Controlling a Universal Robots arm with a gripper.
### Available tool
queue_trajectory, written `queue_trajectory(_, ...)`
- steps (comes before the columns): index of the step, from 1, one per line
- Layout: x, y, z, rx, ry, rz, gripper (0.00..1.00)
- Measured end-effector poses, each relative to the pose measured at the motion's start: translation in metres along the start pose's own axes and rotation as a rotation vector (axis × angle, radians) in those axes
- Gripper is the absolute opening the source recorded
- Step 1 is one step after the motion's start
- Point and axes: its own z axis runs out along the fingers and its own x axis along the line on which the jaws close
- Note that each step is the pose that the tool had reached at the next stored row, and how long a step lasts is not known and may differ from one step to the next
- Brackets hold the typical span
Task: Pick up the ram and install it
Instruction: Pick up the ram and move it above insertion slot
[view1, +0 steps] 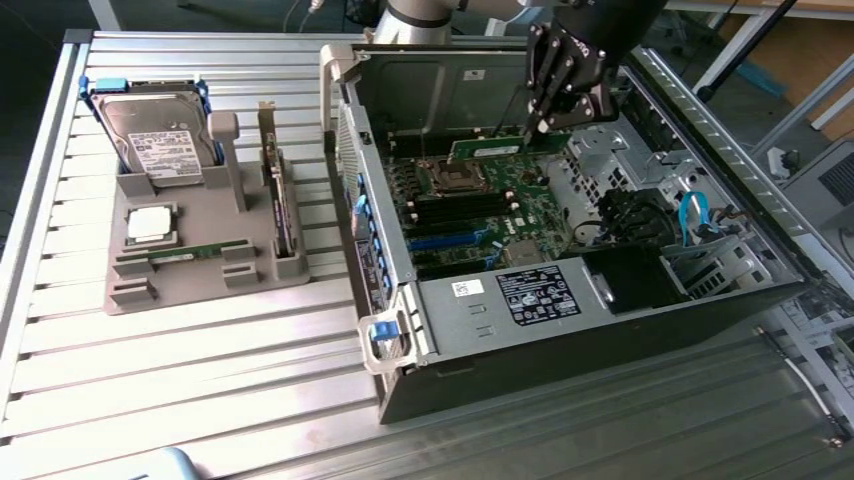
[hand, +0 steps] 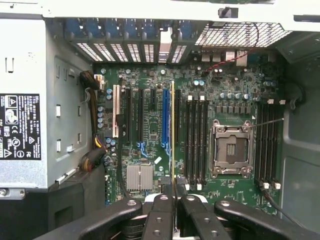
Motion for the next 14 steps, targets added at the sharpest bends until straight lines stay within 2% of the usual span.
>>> queue_trajectory(14,-0.028,-0.0006,0.0056,0.0001,-0.0001,0.001,0.12)
